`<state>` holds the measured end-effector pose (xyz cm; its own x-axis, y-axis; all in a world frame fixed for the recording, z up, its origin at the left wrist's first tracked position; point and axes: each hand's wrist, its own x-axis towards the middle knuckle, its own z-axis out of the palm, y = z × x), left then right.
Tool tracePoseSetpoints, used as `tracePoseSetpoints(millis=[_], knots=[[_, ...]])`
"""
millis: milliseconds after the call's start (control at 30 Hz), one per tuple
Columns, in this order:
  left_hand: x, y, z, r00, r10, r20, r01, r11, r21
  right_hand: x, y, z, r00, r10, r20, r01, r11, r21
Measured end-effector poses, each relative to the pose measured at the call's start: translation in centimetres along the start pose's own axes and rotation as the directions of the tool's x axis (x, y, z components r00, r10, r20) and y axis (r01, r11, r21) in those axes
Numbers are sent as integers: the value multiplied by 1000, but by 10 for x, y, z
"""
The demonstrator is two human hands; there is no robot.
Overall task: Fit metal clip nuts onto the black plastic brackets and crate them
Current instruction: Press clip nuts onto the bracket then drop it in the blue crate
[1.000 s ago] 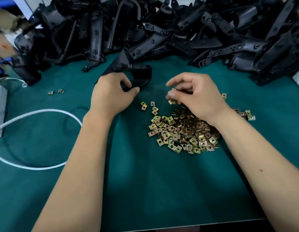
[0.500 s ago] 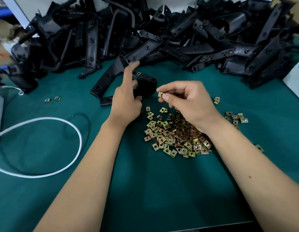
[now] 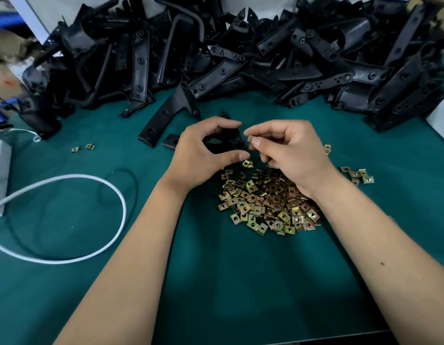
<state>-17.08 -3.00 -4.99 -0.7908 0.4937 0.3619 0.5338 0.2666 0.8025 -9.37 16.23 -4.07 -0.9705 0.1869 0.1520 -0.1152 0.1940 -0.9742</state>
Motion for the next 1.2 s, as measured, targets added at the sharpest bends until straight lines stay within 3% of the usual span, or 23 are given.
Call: tracePoseSetpoints(millis=[267, 700, 1200], knots=[[-1, 7, 3, 999, 36, -33, -35, 999, 31, 0, -3, -3, 999, 51, 10, -52, 997, 66], [-3, 12, 7, 988, 100, -117, -82, 986, 145, 1, -6, -5, 977, 209, -28, -182, 904, 386], [-4, 10, 9, 984, 116, -136, -97, 986, 135, 0, -2, 4, 976, 173, -130, -128, 947, 294]])
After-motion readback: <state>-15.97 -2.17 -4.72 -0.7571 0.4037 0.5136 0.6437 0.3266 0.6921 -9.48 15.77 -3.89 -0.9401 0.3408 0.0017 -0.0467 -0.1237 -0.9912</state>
